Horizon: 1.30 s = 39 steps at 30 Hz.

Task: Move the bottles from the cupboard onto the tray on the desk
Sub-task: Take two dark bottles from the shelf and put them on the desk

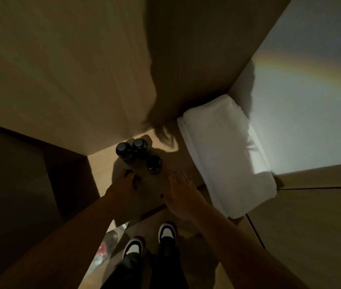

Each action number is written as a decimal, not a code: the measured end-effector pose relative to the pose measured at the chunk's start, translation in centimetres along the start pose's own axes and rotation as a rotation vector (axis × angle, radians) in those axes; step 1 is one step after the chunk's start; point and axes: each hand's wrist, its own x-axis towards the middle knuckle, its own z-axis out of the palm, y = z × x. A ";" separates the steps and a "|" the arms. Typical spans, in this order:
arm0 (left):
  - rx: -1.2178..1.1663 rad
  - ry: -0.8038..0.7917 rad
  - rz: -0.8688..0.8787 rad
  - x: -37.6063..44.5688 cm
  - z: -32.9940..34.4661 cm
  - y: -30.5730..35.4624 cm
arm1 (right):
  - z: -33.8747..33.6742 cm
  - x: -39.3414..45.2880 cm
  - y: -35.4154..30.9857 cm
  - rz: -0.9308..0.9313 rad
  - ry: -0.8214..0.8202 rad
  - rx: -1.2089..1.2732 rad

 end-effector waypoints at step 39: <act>-0.191 0.572 0.283 -19.0 -14.3 9.5 | -1.6 -7.1 -3.9 -0.208 0.196 0.344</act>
